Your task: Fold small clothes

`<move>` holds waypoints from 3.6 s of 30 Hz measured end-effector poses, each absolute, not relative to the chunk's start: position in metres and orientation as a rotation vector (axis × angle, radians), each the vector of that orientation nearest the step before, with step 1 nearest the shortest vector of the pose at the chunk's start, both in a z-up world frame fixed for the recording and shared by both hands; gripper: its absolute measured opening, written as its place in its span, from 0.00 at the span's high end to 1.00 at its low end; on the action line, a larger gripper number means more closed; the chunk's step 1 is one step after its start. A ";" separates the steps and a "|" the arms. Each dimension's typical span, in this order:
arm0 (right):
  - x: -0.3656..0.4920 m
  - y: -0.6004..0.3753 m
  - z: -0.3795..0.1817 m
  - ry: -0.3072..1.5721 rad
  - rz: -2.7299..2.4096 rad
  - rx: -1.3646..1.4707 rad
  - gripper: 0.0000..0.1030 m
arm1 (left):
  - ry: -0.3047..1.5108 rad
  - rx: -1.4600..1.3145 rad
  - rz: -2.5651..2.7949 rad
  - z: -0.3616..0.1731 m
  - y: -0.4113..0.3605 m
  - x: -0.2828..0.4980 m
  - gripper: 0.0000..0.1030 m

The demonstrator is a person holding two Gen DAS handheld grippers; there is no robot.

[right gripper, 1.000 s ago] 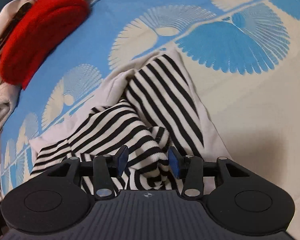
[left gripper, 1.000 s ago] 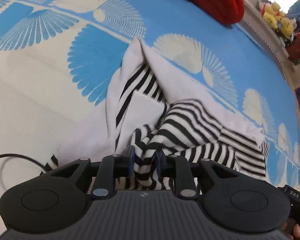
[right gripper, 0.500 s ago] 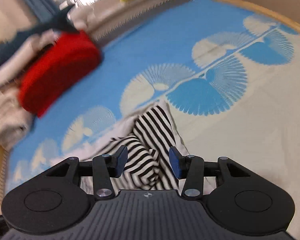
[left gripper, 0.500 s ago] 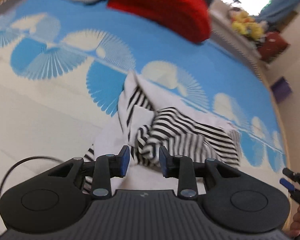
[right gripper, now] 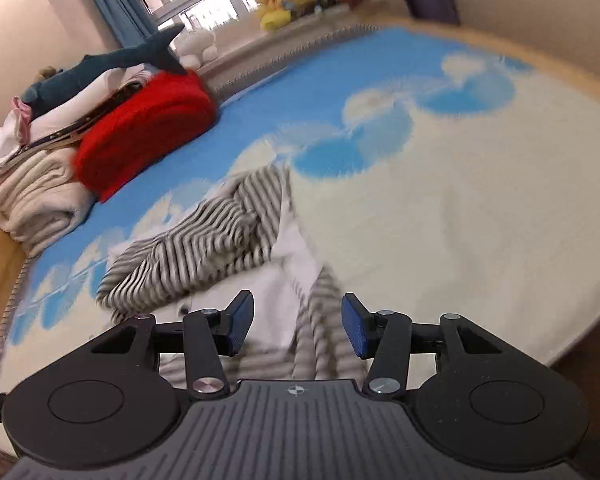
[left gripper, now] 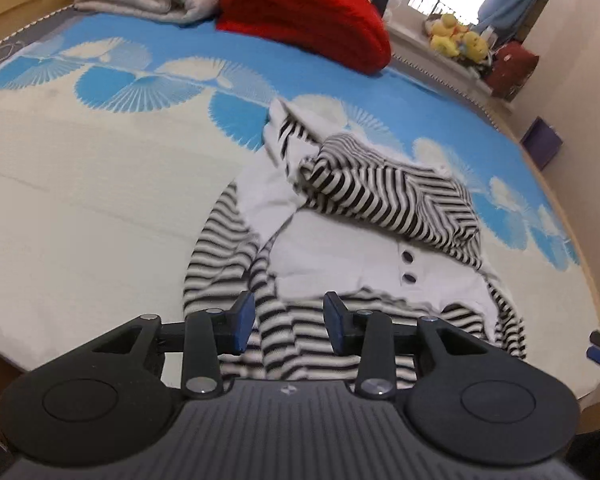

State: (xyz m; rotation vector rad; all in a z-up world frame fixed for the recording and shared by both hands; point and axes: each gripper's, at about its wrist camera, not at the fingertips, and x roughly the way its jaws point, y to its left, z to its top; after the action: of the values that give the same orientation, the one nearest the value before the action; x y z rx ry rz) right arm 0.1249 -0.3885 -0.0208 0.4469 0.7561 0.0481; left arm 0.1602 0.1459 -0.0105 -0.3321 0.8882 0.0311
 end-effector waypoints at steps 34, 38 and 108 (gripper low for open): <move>0.165 -0.343 -0.130 1.129 -0.066 0.322 0.32 | 1.150 -0.275 0.271 -0.124 0.118 0.194 0.18; 0.160 -0.349 -0.128 1.100 -0.050 0.351 0.77 | 1.130 -0.343 0.269 -0.117 0.135 0.182 0.67; 0.141 -0.419 0.028 0.860 0.134 0.595 0.93 | 0.991 -0.530 -0.152 0.022 0.159 0.165 0.92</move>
State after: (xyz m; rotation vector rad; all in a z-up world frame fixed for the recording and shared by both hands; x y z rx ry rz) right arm 0.1409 -0.4190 0.0277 0.5950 0.8600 0.1336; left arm 0.1652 0.1594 0.0222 -0.5297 0.9906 -0.1525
